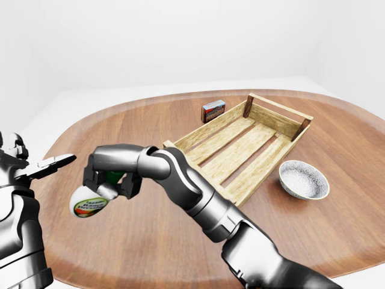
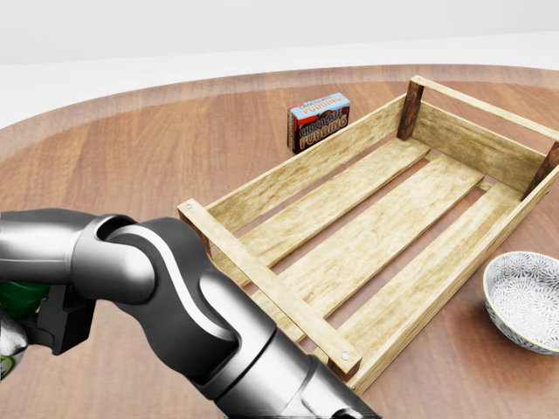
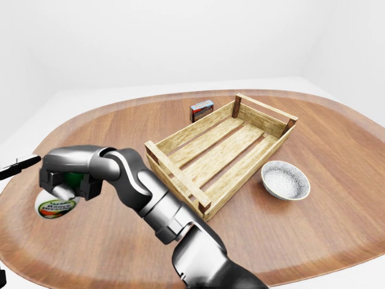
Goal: Pick up the salad dressing and put it in the tray.
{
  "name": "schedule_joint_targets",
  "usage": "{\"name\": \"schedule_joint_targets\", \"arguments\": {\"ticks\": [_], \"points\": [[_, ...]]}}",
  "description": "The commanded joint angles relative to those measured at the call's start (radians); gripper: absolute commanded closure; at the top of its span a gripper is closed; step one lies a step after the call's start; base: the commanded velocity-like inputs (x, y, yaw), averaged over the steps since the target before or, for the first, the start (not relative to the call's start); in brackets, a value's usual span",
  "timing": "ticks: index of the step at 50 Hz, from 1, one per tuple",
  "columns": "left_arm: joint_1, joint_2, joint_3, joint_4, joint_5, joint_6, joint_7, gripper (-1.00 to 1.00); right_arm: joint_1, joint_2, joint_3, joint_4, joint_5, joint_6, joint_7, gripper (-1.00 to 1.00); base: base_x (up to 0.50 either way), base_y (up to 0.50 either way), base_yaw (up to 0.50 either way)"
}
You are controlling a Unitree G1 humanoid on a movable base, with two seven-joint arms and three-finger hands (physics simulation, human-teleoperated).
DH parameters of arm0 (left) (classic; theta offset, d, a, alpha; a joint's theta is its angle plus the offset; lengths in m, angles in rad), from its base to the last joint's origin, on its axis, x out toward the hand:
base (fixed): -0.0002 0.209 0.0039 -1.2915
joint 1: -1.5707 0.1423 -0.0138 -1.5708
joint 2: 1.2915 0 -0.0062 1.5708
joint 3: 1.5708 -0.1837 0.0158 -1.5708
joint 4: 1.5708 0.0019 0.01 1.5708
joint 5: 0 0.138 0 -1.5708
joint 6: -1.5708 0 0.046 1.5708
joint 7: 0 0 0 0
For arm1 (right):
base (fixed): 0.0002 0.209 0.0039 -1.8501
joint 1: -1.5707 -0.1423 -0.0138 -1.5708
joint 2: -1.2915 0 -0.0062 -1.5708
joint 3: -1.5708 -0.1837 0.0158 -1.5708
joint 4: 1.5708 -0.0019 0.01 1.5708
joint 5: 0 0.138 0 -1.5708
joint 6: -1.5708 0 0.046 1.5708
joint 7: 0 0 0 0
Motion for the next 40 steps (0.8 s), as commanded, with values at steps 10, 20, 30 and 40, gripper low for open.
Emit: {"name": "schedule_joint_targets", "arguments": {"ticks": [10,20,30,40], "points": [[0.000,0.001,-0.002,0.016,0.000,0.000,-0.004,-1.00,-0.390,-0.129,-0.192,0.059,0.091,0.000,0.000,0.96,0.00,0.00,0.00],[0.000,0.004,-0.001,0.021,-0.001,0.000,-0.004,-1.00,-0.533,-0.301,-0.349,0.279,0.026,0.000,0.000,0.96,0.00,0.00,0.00],[-0.003,0.006,-0.004,0.026,0.003,0.000,-0.002,-1.00,-0.545,-0.475,-0.403,0.314,-0.017,0.000,0.000,0.96,0.00,0.00,0.00],[-0.001,0.007,-0.001,0.020,0.004,0.000,-0.001,-1.00,-0.476,-0.674,-0.401,0.254,-0.017,0.000,0.000,0.96,0.00,0.00,0.00]]}}
